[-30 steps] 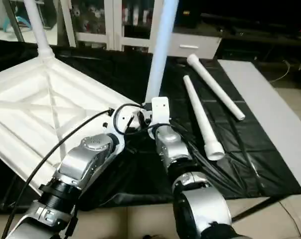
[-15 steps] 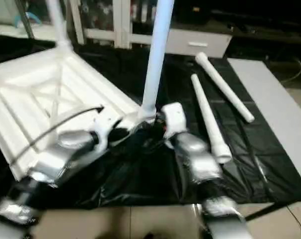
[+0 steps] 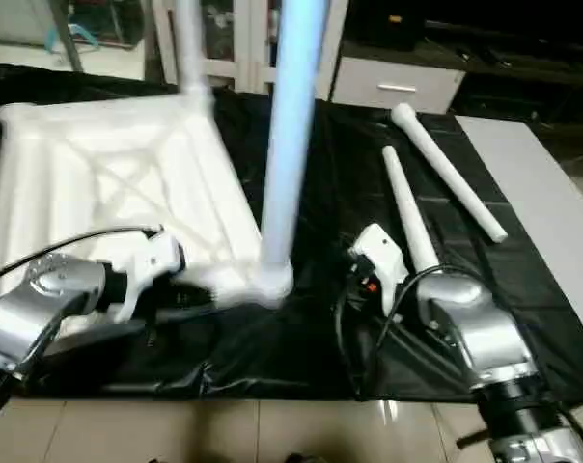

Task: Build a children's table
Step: Insert table leg to table base

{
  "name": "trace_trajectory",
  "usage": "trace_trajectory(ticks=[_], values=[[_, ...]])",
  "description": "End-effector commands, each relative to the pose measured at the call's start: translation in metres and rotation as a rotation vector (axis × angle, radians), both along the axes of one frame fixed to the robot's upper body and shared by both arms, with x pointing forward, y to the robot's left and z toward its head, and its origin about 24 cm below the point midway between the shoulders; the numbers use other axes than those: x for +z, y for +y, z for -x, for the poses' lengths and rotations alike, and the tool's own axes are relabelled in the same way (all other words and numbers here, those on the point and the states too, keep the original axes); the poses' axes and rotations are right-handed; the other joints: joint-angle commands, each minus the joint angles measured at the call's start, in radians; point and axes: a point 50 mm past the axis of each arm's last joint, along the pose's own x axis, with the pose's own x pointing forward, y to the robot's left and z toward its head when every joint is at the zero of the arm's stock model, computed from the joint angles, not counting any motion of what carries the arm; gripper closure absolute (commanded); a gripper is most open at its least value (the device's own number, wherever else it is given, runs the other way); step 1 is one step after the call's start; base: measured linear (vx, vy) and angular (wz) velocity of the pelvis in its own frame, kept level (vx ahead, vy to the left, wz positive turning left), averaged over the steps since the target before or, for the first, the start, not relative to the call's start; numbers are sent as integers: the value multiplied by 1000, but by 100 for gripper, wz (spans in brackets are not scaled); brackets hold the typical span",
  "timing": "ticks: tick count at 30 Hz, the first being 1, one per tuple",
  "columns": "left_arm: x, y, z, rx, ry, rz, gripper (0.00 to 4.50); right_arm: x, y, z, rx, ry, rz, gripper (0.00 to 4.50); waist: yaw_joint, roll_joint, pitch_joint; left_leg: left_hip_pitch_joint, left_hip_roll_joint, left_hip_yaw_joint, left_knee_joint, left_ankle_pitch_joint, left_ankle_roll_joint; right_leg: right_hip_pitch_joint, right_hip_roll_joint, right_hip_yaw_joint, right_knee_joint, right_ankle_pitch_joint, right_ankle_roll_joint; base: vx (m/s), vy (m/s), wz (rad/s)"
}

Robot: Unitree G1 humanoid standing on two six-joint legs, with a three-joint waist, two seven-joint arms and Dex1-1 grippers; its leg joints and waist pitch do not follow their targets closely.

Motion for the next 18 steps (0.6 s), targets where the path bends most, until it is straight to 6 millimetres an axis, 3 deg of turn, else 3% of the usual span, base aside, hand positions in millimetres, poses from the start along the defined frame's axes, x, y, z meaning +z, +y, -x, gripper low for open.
trace_trajectory(ticks=[1,5,8,18], values=[[3,-16,10,-144,15,24,450,8,1,1,51,11,-14,2,-4,8,-57,8,30,3,-60,-80,80,70,-51,62,-40,-146,-241,0,0,0],[3,-20,8,-151,-7,24,450,8,11,5,125,36,-37,2,-5,5,-53,0,29,-2,-60,-149,51,71,-55,62,-52,-268,-197,0,0,0],[3,-21,4,-132,-30,16,450,1,20,6,168,44,-10,2,-6,7,-54,4,28,-4,-58,-179,36,65,-56,61,-62,-345,-163,0,0,0],[3,-22,-1,-118,-57,4,450,-4,31,-2,167,22,-9,2,-8,6,-63,-6,24,-9,-53,-138,30,73,-52,60,-48,-277,-171,0,0,0]])
